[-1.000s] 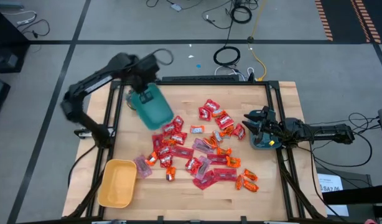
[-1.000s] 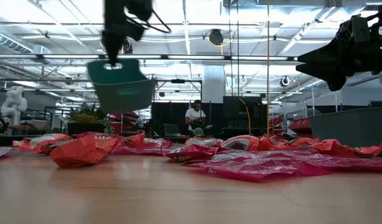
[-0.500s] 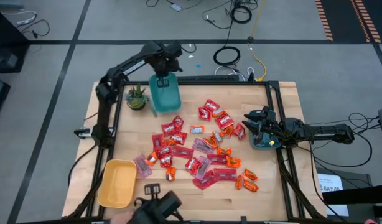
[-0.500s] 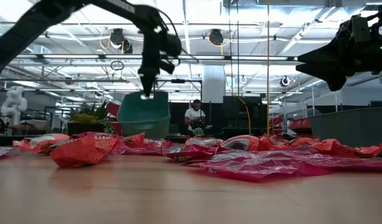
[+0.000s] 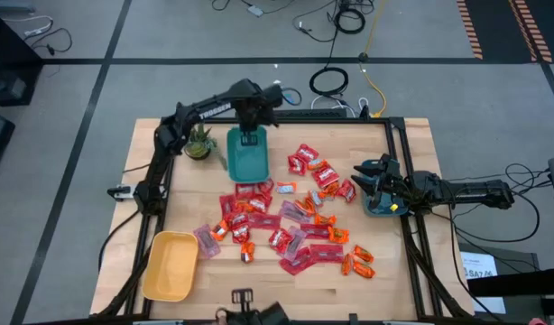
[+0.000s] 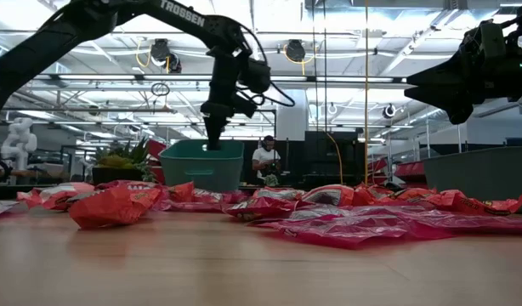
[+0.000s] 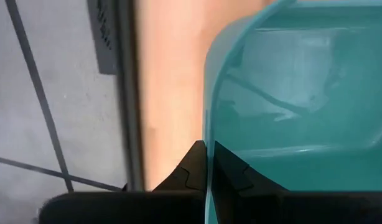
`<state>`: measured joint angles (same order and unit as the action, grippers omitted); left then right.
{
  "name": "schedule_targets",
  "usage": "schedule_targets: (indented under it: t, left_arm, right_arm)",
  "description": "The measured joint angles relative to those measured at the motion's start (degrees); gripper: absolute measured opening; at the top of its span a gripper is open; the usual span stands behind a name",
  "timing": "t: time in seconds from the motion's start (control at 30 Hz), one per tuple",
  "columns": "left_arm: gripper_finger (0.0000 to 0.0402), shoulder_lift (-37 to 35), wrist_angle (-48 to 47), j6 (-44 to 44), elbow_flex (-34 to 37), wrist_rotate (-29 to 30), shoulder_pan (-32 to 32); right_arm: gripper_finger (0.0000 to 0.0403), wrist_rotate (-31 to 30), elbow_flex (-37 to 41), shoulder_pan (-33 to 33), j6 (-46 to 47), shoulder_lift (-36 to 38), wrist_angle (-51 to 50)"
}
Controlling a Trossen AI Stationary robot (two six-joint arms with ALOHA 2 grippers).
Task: Sort candy
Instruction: Move the green bin to the upper middle
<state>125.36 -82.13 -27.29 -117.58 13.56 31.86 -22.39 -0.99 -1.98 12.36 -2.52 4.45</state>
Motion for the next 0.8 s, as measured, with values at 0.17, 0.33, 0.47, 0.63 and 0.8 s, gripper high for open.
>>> schedule_targets:
  t: [0.17, 0.33, 0.47, 0.63, 0.8]
  left_arm:
    - [0.0008, -0.48, 0.05, 6.64, 5.38, -2.52, -4.58]
    - [0.0008, -1.80, 0.68, 15.55, 12.95, -4.97, -10.49]
    - [0.0008, -4.94, 4.06, 19.00, 17.35, -5.17, -14.94]
    - [0.0008, -7.83, 5.74, 19.22, 17.92, -2.40, -14.79]
    - [0.0008, -10.41, 8.12, 15.21, 17.85, -2.11, -10.48]
  right_arm:
    - [0.0169, 0.01, 0.00, -0.02, 0.00, -0.01, 0.00]
    - [0.0169, 0.02, 0.00, 0.00, -0.02, 0.00, 0.00]
    - [0.0169, 0.02, 0.00, 0.00, -0.02, 0.00, 0.02]
    - [0.0169, 0.00, 0.00, -0.01, -0.02, -0.01, 0.00]
    - [0.0169, 0.02, 0.00, -0.02, 0.00, -0.02, 0.03]
